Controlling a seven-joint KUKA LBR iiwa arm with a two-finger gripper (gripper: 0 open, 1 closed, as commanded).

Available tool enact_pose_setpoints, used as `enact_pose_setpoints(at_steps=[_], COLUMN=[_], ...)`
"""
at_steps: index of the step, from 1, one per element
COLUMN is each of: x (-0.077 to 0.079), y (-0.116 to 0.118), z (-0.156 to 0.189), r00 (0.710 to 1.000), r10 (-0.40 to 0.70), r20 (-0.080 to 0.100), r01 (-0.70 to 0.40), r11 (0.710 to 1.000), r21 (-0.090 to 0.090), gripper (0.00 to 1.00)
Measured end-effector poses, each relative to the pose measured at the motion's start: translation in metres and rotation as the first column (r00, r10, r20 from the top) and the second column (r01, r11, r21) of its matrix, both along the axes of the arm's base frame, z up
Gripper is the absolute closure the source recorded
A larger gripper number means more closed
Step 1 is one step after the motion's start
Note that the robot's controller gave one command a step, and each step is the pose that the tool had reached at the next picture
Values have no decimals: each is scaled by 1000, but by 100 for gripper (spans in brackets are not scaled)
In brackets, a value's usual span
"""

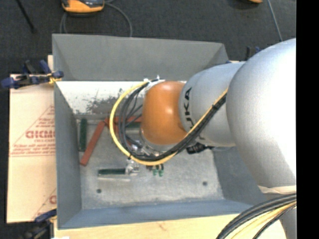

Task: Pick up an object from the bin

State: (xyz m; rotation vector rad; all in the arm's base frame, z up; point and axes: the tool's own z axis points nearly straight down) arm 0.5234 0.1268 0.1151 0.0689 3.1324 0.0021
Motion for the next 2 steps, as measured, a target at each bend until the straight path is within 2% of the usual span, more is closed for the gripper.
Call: enact_pose_setpoints(at_steps=[1, 2], x=[-11, 7], y=[-2, -1], z=[40, -4], r00=[1000, 988], r10=[-19, -156], r20=[-15, -2], r01=[19, 156], r11=[1000, 988], r21=[-2, 2], gripper=[100, 0])
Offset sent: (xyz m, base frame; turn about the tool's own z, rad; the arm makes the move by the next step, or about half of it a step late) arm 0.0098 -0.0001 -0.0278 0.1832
